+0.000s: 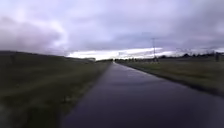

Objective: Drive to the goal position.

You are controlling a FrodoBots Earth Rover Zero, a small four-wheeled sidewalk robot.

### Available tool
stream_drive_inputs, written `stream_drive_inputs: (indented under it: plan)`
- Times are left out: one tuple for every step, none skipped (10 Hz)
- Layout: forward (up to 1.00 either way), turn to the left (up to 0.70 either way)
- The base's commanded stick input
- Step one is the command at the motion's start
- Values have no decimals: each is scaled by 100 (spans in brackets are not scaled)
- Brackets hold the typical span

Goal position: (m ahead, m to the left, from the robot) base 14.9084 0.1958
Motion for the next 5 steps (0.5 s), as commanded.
stream_drive_inputs:
  plan:
    - [70,-12]
    - [70,0]
    - [70,0]
    - [70,0]
    - [70,0]
